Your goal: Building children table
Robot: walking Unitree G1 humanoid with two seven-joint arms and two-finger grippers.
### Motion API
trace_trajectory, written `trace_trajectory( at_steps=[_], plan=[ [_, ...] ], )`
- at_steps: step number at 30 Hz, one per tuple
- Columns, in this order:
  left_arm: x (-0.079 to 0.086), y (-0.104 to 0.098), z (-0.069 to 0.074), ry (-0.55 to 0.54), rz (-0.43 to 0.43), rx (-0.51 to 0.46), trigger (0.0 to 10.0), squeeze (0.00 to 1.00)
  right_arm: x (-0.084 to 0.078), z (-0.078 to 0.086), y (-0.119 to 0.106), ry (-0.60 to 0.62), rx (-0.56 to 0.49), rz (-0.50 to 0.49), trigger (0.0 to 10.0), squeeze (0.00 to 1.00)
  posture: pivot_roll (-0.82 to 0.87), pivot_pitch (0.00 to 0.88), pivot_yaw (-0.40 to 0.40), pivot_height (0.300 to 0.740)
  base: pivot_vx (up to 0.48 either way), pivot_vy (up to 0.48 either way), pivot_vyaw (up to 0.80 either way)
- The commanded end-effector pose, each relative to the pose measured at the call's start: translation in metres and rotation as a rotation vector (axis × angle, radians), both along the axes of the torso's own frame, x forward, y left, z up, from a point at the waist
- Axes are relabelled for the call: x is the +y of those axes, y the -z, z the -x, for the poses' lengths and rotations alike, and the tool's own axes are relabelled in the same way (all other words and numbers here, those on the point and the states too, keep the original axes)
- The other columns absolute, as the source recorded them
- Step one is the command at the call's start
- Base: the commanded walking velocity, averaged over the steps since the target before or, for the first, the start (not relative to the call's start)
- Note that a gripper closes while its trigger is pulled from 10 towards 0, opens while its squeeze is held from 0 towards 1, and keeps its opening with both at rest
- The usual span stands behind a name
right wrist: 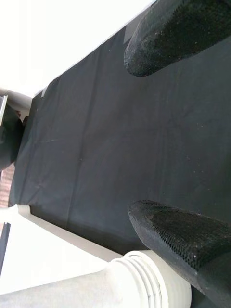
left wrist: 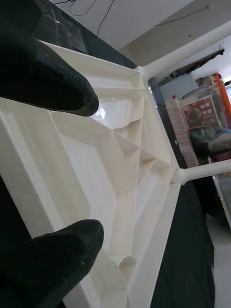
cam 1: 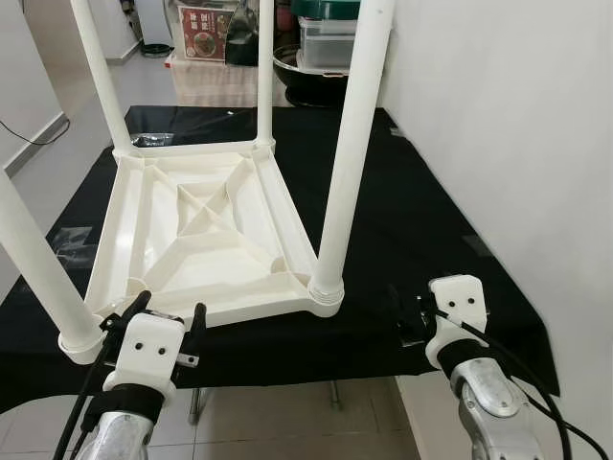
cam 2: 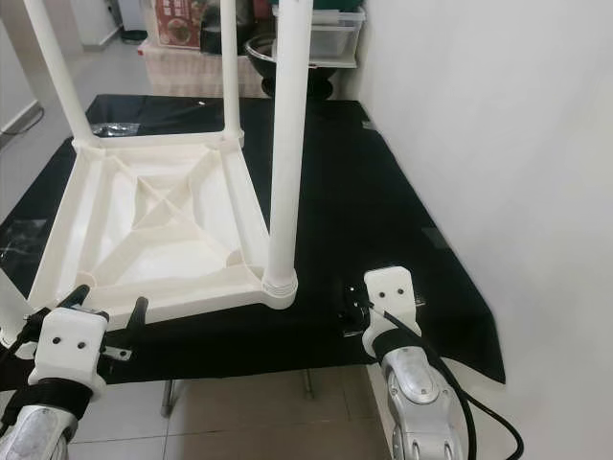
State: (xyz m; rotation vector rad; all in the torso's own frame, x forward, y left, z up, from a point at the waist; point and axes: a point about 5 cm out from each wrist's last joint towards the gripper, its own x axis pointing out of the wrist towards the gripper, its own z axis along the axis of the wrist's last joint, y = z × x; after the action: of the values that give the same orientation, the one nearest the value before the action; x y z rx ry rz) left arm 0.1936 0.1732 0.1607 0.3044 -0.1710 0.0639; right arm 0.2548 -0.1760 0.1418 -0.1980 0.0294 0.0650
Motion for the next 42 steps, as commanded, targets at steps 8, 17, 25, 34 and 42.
trace_trajectory(
  at_steps=[8, 17, 25, 34, 42],
  plan=[
    [-0.0007, 0.0045, 0.0, 0.001, 0.019, -0.006, 10.0, 0.0, 0.0002, -0.0027, 0.0036, -0.007, 0.009, -0.013, 10.0, 0.0, 0.02, 0.061, -0.086, 0.74, 0.0, 0.0, 0.0],
    [-0.0014, 0.0054, -0.0001, 0.004, 0.033, -0.017, 10.0, 0.0, -0.0007, -0.0029, 0.0038, -0.005, 0.008, -0.016, 10.0, 0.0, 0.01, 0.063, -0.082, 0.74, 0.0, 0.0, 0.0],
    [-0.0028, 0.0047, -0.0003, 0.007, 0.041, -0.024, 10.0, 0.0, -0.0023, -0.004, 0.0046, -0.002, 0.018, -0.001, 10.0, 0.0, 0.01, 0.067, -0.079, 0.74, 0.0, 0.0, 0.0],
    [-0.0031, 0.0042, -0.0005, 0.008, 0.041, -0.029, 10.0, 0.0, -0.0022, -0.0038, 0.0033, -0.005, 0.007, -0.012, 10.0, 0.0, 0.0, 0.069, -0.077, 0.74, 0.0, 0.0, 0.0],
    [-0.0032, 0.0039, -0.0007, 0.01, 0.035, -0.028, 10.0, 0.0, -0.0021, -0.0041, 0.003, -0.007, 0.005, -0.004, 10.0, 0.0, 0.0, 0.069, -0.071, 0.74, 0.0, 0.0, 0.0]
  ],
)
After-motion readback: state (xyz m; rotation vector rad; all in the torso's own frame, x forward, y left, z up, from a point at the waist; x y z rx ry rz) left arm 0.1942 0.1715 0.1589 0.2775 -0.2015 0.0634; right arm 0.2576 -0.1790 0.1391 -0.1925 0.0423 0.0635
